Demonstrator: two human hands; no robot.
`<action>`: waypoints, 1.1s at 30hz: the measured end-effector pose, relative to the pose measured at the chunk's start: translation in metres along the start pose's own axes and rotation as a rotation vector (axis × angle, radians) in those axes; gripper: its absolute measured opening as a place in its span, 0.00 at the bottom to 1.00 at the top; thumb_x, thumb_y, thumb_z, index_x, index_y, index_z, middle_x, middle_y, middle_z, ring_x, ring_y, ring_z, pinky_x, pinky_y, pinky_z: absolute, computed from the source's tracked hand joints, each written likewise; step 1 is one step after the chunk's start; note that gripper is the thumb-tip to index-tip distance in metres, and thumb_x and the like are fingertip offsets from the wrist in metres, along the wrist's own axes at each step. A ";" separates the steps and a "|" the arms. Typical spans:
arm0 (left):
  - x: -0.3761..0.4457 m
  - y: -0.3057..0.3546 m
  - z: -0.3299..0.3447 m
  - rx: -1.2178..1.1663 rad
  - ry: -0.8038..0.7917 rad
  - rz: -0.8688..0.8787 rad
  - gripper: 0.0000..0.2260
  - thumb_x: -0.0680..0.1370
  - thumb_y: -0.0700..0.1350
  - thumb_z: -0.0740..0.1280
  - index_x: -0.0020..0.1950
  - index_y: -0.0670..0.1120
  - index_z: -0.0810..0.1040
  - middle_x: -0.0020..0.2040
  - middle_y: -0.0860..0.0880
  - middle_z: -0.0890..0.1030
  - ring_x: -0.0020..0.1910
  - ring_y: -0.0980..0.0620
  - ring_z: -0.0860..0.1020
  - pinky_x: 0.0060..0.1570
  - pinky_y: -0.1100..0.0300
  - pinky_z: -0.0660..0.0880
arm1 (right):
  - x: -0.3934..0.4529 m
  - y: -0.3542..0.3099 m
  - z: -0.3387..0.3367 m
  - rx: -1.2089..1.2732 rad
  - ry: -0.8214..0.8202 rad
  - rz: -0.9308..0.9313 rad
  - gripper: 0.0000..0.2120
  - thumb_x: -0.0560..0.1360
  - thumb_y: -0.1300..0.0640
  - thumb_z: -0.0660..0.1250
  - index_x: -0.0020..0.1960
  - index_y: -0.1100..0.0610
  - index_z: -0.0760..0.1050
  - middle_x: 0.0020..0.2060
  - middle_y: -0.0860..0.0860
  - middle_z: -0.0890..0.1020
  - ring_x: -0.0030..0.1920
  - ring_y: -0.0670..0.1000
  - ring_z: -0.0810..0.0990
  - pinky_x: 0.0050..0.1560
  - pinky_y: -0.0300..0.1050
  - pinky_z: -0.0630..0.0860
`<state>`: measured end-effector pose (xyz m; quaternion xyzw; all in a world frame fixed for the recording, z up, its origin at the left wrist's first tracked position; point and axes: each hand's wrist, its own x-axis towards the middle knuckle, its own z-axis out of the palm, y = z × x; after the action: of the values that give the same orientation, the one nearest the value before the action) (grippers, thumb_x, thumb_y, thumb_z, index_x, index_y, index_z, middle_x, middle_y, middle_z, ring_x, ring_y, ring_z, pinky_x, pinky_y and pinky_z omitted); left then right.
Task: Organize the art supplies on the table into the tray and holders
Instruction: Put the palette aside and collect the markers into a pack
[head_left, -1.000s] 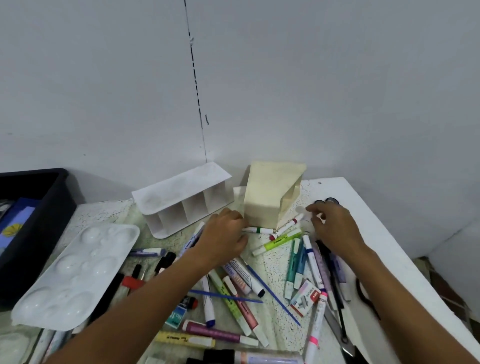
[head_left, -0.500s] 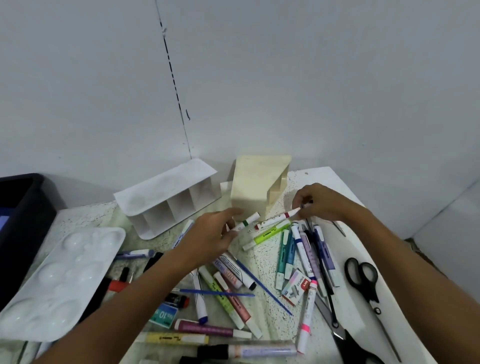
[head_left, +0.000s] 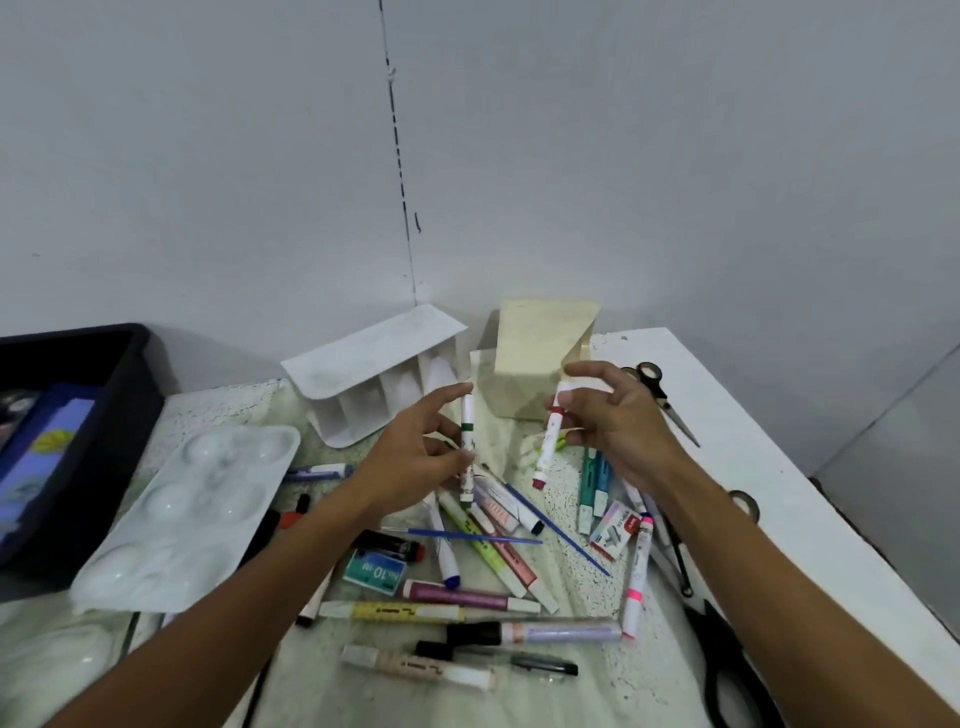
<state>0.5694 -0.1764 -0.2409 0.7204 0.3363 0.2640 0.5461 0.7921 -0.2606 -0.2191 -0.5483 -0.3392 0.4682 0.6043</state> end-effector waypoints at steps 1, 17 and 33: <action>-0.007 -0.001 -0.006 -0.025 0.002 -0.010 0.28 0.75 0.31 0.69 0.67 0.57 0.70 0.45 0.38 0.73 0.38 0.37 0.80 0.39 0.50 0.82 | -0.005 0.006 0.014 -0.030 -0.011 -0.001 0.12 0.74 0.69 0.67 0.56 0.61 0.75 0.39 0.57 0.85 0.33 0.52 0.82 0.29 0.41 0.77; -0.180 -0.037 -0.132 -0.001 0.120 -0.149 0.28 0.71 0.31 0.73 0.65 0.55 0.73 0.38 0.47 0.79 0.36 0.48 0.80 0.43 0.46 0.80 | -0.076 0.081 0.229 -0.160 -0.248 -0.024 0.06 0.74 0.68 0.68 0.51 0.63 0.77 0.33 0.62 0.80 0.26 0.53 0.77 0.24 0.41 0.74; -0.291 -0.068 -0.226 0.166 0.288 -0.270 0.32 0.68 0.32 0.76 0.70 0.43 0.72 0.38 0.44 0.81 0.34 0.56 0.81 0.39 0.61 0.80 | -0.126 0.115 0.362 -0.463 -0.382 -0.082 0.06 0.73 0.67 0.72 0.46 0.60 0.76 0.26 0.53 0.78 0.22 0.43 0.75 0.30 0.40 0.74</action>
<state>0.2022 -0.2518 -0.2507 0.6661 0.5250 0.2602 0.4615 0.3940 -0.2582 -0.2577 -0.5595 -0.5662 0.4482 0.4068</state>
